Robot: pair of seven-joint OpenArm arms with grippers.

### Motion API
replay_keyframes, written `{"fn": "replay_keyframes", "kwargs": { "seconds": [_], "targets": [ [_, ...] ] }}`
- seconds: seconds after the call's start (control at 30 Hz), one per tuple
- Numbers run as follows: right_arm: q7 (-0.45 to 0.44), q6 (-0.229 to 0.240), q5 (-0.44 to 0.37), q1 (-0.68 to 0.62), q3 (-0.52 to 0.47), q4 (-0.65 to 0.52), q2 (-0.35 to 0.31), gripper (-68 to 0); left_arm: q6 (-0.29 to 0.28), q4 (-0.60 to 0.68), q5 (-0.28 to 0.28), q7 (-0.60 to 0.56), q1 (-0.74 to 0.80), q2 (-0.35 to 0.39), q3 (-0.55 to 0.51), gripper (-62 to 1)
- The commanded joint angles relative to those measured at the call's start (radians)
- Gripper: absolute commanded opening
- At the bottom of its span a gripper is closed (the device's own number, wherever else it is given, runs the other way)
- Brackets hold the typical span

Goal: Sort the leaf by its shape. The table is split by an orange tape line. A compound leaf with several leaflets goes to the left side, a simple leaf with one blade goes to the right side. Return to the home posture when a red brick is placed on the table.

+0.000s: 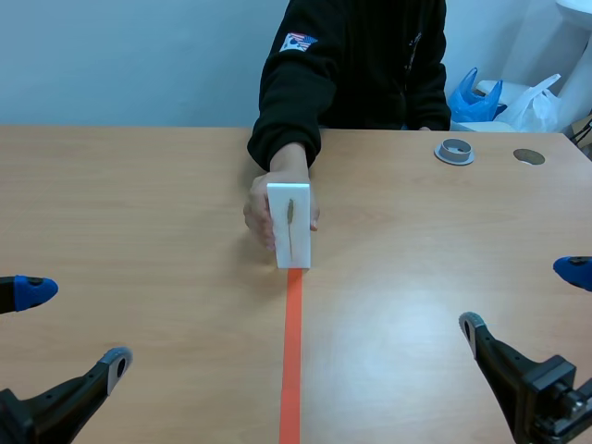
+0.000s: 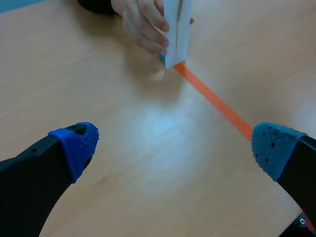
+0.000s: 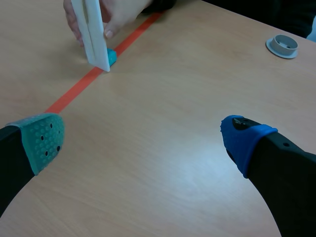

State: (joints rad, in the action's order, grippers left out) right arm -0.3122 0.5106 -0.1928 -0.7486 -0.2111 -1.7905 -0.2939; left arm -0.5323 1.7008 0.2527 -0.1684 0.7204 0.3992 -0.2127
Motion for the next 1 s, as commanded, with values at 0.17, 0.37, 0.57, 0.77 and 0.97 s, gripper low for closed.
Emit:
{"fn": "replay_keyframes", "kwargs": {
  "seconds": [0.17, 0.37, 0.57, 0.77, 0.97],
  "targets": [
    [-0.015, -0.006, -0.008, 0.001, -0.010, 0.001, -0.011, 0.4, -0.002, 0.007, 0.074, -0.065, 0.000, 0.003, -0.011, 1.4],
    [-0.015, -0.006, -0.008, 0.001, -0.010, 0.001, -0.011, 0.4, -0.002, 0.007, 0.073, -0.066, -0.001, 0.003, -0.011, 1.4],
    [-0.015, -0.006, -0.008, 0.001, -0.010, 0.001, -0.011, 0.4, -0.002, 0.007, 0.072, -0.061, -0.006, 0.003, -0.011, 1.4],
    [-0.015, -0.006, -0.008, 0.001, -0.010, 0.001, -0.011, 0.4, -0.002, -0.022, 0.029, -0.059, -0.061, 0.003, 0.015, 1.4],
    [-0.015, -0.006, -0.008, 0.001, -0.010, 0.001, -0.011, 0.4, 0.004, -0.123, -0.018, -0.059, -0.204, 0.003, 0.145, 1.4]
  ]
}}
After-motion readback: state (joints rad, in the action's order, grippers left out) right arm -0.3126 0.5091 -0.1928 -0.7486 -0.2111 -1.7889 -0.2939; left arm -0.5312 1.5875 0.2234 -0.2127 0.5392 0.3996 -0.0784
